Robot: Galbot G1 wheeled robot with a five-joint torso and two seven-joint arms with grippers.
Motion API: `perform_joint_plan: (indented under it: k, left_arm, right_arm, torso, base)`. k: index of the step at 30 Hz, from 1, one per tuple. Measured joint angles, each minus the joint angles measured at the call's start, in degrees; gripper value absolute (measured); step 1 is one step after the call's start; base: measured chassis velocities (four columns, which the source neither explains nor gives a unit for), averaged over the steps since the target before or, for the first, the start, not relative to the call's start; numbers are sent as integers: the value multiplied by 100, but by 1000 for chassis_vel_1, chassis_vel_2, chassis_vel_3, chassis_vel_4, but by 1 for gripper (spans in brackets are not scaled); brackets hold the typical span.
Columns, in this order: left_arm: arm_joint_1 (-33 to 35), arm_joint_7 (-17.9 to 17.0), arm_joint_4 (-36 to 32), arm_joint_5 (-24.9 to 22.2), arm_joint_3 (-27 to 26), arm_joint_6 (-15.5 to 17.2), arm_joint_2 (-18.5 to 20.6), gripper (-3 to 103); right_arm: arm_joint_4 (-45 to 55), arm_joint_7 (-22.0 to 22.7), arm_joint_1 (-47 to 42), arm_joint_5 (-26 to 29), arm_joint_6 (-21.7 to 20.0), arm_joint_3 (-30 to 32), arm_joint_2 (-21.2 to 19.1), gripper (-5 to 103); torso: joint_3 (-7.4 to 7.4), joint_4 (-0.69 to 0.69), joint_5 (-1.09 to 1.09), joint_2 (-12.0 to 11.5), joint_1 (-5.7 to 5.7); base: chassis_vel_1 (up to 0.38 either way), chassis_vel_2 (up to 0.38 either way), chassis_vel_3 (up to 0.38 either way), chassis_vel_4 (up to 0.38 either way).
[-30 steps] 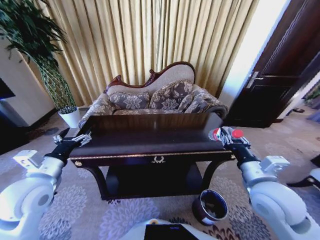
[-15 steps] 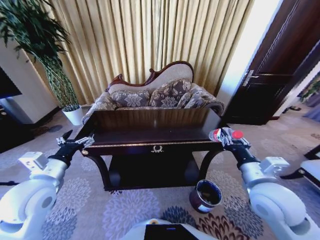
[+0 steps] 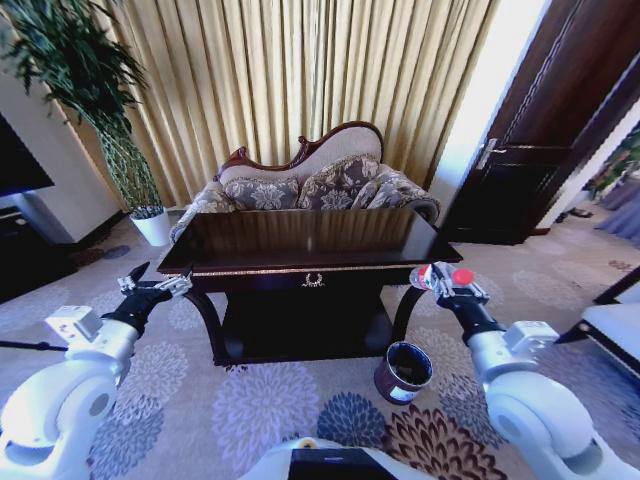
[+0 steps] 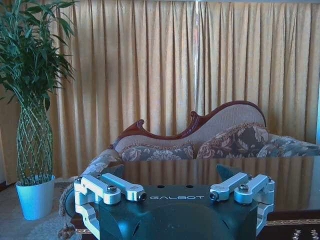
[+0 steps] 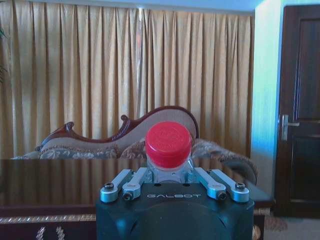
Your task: Move to the front of the table and place the trash on the table into the trash bin.
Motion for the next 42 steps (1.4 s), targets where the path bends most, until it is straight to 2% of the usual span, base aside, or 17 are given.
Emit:
perform_joint_plan:
  k: [5, 7, 16, 18, 19, 21, 23, 25, 29, 35, 42]
  left_arm:
    - [143, 27, -113, 56, 1, 0, -125, 100]
    - [260, 87, -196, 117, -19, 0, -231, 100]
    - [409, 130, -374, 180, -52, -1, -380, 100]
    - [446, 127, -382, 193, -68, -1, -428, 100]
    - [446, 127, -382, 193, -68, -1, -428, 100]
    - [460, 121, -383, 209, -100, -1, -452, 100]
    - [460, 120, -384, 210, -110, -2, -458, 100]
    - [470, 116, -384, 212, -133, -6, -479, 100]
    - [510, 113, -383, 247, -135, -9, -479, 100]
    - [598, 106, -384, 340, -129, -22, -555, 100]
    - [743, 107, -383, 457, -162, -163, -624, 100]
  right_arm:
    - [-807, -194, 175, -77, 23, -286, 260, 26]
    - [-1515, -224, 320, -147, 51, -440, 348, 26]
    - [-3189, -266, 1089, -476, 236, -948, 371, 26]
    - [-3996, -418, 1458, -582, 334, -1111, 406, 26]
    - [-3996, -418, 1458, -582, 334, -1111, 406, 26]
    - [-4709, -519, 1822, -630, 461, -1230, 450, 26]
    - [-4861, -532, 1903, -635, 493, -1255, 460, 26]
    - [-5492, -602, 2200, -672, 634, -1359, 484, 26]
    - [-5989, -703, 2402, -707, 712, -1443, 505, 26]
    - [-7008, -855, 2747, -1106, 1060, -1652, 665, 26]
    - [-7448, -888, 3028, -1273, 1167, -1852, 903, 26]
  torso:
    - [1, -1, 1, -1, 1]
    - [3, 0, 2, -4, 5]
    - [2, -1, 2, -3, 3]
    - [2, -1, 1, -2, 2]
    - [2, -1, 1, -2, 2]
    - [2, -1, 1, -3, 3]
    - [2, -1, 1, -3, 3]
    - [2, 0, 1, -3, 3]
    - [2, 0, 0, -3, 3]
    - [2, -2, 1, -2, 3]
    - [1, 0, -1, -2, 2]
  base:
    - [16, -27, -14, 11]
    - [0, 0, 0, 0]
    - [0, 0, 0, 0]
    - [0, 0, 0, 0]
    - [0, 0, 0, 0]
    - [0, 0, 0, 0]
    - [0, 0, 0, 0]
    - [0, 0, 0, 0]
    - [0, 0, 0, 0]
    - [0, 0, 0, 0]
    - [0, 0, 0, 0]
